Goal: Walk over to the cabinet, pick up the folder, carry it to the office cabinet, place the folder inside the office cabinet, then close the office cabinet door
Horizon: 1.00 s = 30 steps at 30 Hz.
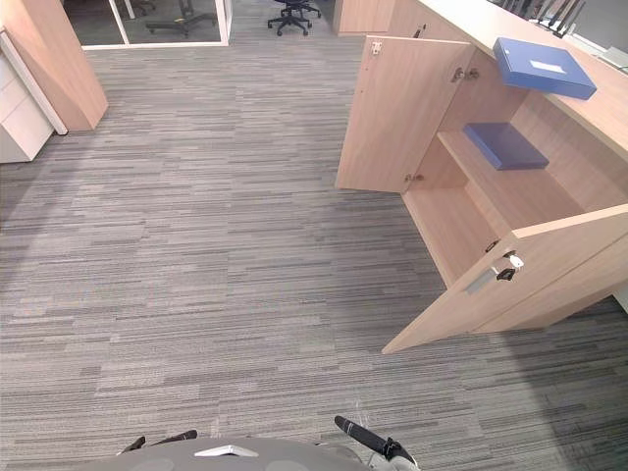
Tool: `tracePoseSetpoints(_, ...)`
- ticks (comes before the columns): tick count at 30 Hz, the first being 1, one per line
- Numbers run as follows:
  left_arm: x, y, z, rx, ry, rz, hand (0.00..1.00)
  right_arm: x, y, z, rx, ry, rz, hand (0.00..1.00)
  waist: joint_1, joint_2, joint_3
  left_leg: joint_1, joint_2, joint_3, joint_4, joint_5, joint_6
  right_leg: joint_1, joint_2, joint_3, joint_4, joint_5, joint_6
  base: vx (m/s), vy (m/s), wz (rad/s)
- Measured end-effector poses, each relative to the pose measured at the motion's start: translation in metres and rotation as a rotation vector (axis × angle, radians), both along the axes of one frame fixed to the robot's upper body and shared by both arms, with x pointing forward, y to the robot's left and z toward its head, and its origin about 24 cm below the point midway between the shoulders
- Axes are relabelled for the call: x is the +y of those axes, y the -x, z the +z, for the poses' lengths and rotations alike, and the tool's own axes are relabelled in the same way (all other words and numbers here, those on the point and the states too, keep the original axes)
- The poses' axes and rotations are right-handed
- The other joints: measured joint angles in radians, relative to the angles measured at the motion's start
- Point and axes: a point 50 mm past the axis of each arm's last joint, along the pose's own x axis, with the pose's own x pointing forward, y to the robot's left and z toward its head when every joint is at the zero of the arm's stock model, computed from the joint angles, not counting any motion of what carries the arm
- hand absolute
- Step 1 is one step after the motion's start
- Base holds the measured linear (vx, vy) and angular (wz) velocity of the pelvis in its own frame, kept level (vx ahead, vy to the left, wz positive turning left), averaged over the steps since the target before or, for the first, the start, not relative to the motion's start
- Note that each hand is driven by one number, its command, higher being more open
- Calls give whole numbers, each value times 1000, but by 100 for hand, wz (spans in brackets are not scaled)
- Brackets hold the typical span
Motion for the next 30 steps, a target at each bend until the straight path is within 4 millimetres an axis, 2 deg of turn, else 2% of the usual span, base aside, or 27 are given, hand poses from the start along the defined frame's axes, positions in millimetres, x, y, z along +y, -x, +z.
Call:
tracePoseSetpoints(9, 0, 0, 0, -1, -7, -2, 100, 1, -1, 0, -4, 0, -4, 100, 0, -3, 2, -1, 0, -3, -5, 5, 2, -2, 0, -10, -2, -3, 1, -48, -19, 1)
tracePoseSetpoints(18, 4, -3, 2, 9, -90, -21, 100, 3, -1, 0, 32, 54, -34, 100, 0, -17, 14, 1, 0, -3, -5, 5, 1, 7, 1, -13, -16, -1, -1, 0, -7, 0)
tracePoseSetpoints(30, 3, -3, 3, 12, -104, -44, 100, 3, -2, 0, 23, 66, -8, 100, 1, -18, 16, 15, 1, 4, -5, 1, -5, 20, 2, -7, -19, -1, -1, -23, -15, -1)
